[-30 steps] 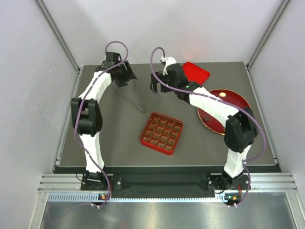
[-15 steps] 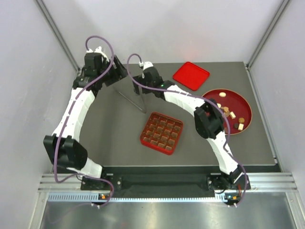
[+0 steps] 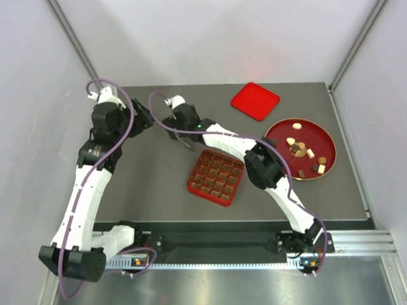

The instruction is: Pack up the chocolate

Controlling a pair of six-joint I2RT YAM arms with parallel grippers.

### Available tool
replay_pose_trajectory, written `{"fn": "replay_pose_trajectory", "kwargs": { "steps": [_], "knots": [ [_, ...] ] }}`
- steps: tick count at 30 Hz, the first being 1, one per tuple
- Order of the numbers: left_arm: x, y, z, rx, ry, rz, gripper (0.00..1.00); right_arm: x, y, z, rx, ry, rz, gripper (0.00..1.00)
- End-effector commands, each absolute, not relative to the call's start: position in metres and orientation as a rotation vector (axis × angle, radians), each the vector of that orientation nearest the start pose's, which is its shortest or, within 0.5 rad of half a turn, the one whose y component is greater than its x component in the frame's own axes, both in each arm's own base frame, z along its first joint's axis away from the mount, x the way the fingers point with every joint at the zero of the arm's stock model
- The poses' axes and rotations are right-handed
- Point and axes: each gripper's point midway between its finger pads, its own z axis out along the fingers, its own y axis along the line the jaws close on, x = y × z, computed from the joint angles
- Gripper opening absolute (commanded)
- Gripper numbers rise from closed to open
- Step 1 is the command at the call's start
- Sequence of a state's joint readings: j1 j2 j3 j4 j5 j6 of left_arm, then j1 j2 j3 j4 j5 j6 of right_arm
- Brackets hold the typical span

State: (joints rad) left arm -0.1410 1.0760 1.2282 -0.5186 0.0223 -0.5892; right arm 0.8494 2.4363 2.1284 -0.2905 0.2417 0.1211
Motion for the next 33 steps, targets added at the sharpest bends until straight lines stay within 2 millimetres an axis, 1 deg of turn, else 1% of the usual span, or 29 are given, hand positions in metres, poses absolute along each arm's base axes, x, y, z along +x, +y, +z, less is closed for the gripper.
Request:
{"fn": "replay_pose_trajectory", "kwargs": {
  "steps": [1, 3, 5, 7, 8, 12, 14, 16, 17, 18, 19, 22, 27, 31, 33],
  "knots": [
    [0.331, -0.051, 0.359, -0.49, 1.732, -0.432, 0.76, 0.469, 0.463, 0.102, -0.642, 2.029, 0.221, 1.0],
    [0.325, -0.044, 0.366, -0.52, 1.712, -0.408, 0.77, 0.467, 0.465, 0.094, -0.666, 2.036, 0.227, 1.0],
    [0.324, -0.041, 0.37, -0.535, 1.711, -0.399, 0.77, 0.466, 0.466, 0.087, -0.68, 2.047, 0.228, 1.0],
    [0.326, -0.041, 0.372, -0.535, 1.7, -0.401, 0.78, 0.464, 0.467, 0.082, -0.696, 2.055, 0.231, 1.0],
    [0.327, -0.042, 0.375, -0.532, 1.694, -0.402, 0.79, 0.463, 0.467, 0.075, -0.706, 2.064, 0.233, 1.0],
    [0.329, -0.04, 0.392, -0.537, 1.653, -0.411, 0.81, 0.459, 0.472, 0.066, -0.727, 2.081, 0.269, 1.0],
    [0.329, -0.041, 0.406, -0.533, 1.62, -0.426, 0.82, 0.458, 0.474, 0.065, -0.729, 2.081, 0.277, 1.0],
    [0.332, -0.041, 0.411, -0.529, 1.612, -0.429, 0.82, 0.459, 0.475, 0.063, -0.73, 2.08, 0.276, 1.0],
    [0.332, -0.041, 0.416, -0.528, 1.601, -0.433, 0.82, 0.46, 0.474, 0.058, -0.734, 2.092, 0.267, 1.0],
    [0.333, -0.041, 0.417, -0.528, 1.601, -0.431, 0.82, 0.46, 0.475, 0.056, -0.736, 2.097, 0.271, 1.0],
    [0.333, -0.041, 0.417, -0.529, 1.6, -0.43, 0.82, 0.461, 0.477, 0.06, -0.73, 2.092, 0.278, 1.0],
    [0.332, -0.04, 0.419, -0.531, 1.591, -0.426, 0.83, 0.46, 0.476, 0.052, -0.718, 2.114, 0.278, 1.0],
    [0.332, -0.038, 0.415, -0.536, 1.596, -0.414, 0.84, 0.454, 0.477, 0.032, -0.687, 2.172, 0.299, 0.96],
    [0.332, -0.038, 0.414, -0.534, 1.597, -0.414, 0.84, 0.457, 0.473, 0.033, -0.677, 2.176, 0.273, 0.95],
    [0.332, -0.038, 0.417, -0.534, 1.59, -0.42, 0.84, 0.459, 0.469, 0.03, -0.672, 2.182, 0.241, 0.92]
  ]
}}
